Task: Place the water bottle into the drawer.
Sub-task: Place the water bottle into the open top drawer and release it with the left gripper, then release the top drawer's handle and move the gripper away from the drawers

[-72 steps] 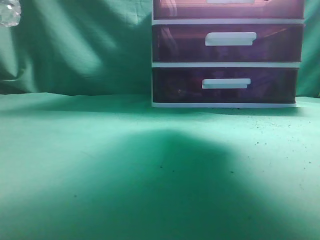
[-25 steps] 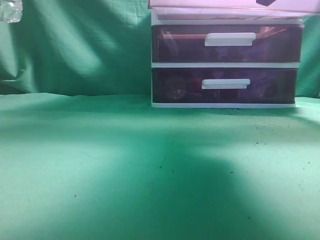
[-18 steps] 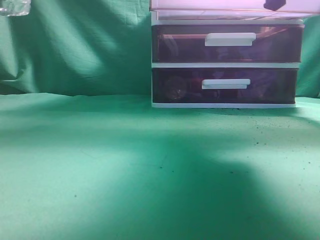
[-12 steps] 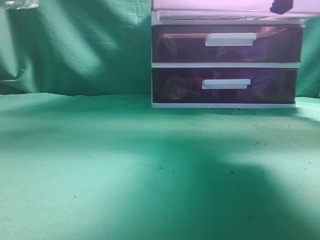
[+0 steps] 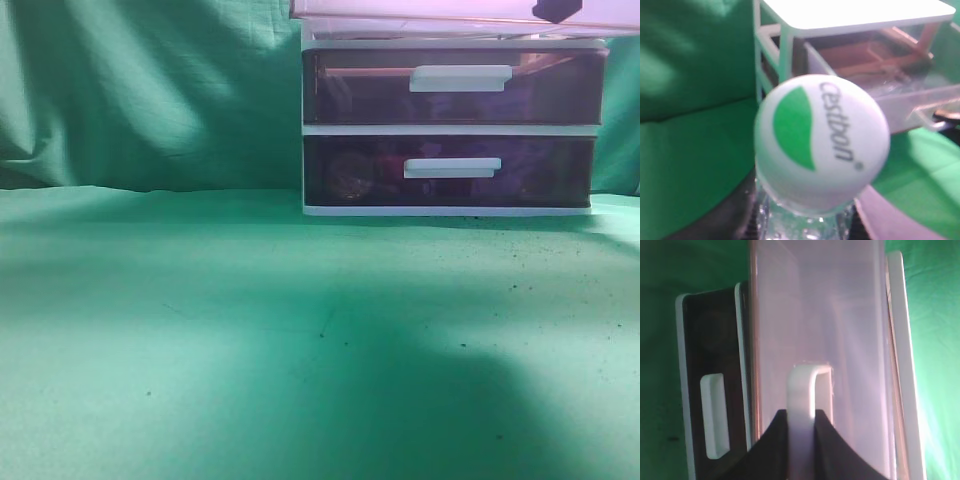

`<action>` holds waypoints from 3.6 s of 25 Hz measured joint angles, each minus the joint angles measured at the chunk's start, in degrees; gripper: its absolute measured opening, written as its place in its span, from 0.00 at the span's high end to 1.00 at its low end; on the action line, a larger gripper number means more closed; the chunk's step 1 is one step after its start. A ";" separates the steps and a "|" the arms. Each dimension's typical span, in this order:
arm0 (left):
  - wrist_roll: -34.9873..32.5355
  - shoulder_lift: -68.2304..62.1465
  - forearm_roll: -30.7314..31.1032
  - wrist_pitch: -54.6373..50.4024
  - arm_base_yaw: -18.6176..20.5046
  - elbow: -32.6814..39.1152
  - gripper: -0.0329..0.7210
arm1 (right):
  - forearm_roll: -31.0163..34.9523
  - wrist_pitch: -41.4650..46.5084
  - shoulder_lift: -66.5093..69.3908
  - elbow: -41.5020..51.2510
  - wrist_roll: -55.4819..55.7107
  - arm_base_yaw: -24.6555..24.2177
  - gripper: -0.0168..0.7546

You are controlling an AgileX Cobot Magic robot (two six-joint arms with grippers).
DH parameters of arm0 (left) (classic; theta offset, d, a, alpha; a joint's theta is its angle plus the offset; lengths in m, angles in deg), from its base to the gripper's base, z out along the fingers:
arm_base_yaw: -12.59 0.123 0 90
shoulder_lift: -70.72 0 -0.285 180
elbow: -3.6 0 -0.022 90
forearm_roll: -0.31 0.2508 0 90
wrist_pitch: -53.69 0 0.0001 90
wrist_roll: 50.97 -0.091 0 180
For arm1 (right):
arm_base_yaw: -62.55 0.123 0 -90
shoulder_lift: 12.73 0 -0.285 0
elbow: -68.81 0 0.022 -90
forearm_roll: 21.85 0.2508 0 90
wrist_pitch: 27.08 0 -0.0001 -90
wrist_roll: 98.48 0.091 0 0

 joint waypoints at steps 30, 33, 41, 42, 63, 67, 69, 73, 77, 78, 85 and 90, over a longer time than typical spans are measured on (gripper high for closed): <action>-2.31 -40.96 8.83 -9.27 -8.08 -42.33 0.57 | 0.81 0.55 -0.04 0.13 -2.88 0.31 0.86; -2.31 -40.96 7.85 -7.02 -8.08 -42.33 0.36 | 0.81 0.55 -0.04 0.13 -2.88 0.31 0.86; -2.31 -41.50 2.66 5.38 -8.08 -42.80 0.19 | 1.78 0.64 -0.04 0.13 -3.11 0.33 0.86; -2.31 -41.80 2.53 7.43 -8.08 -42.80 0.24 | 1.87 0.64 -0.04 0.13 -3.10 0.43 0.86; 0.55 -58.79 17.16 4.44 -12.16 -62.34 0.39 | 4.18 0.84 -0.04 0.24 -3.54 0.54 0.86; 0.55 -52.97 19.34 -13.40 -11.93 -62.84 0.81 | 4.41 0.11 -0.04 0.24 -4.61 0.54 0.86; 0.55 -49.37 18.93 -18.68 -11.93 -63.11 0.90 | 4.51 -0.63 -0.04 0.47 -5.28 0.54 0.86; -0.54 -42.58 17.75 -30.57 -11.93 -63.36 0.96 | 4.95 -1.71 -0.04 0.73 -6.64 0.54 0.86; -6.67 -36.61 17.53 -44.46 -11.93 -63.36 0.96 | 5.74 -1.93 -0.04 0.73 -10.01 0.54 0.86; -7.64 -35.01 16.92 -46.20 -11.93 -63.21 0.96 | 5.83 -1.93 -0.04 0.73 -10.73 0.42 0.86; -9.48 -18.28 15.29 -36.17 -11.93 -46.70 0.96 | 5.51 -0.16 2.37 -4.32 -12.20 -2.90 0.86; -5.27 -6.83 15.07 -26.27 -11.93 -25.91 0.96 | 5.51 0.98 6.85 -11.38 -12.43 -3.52 0.86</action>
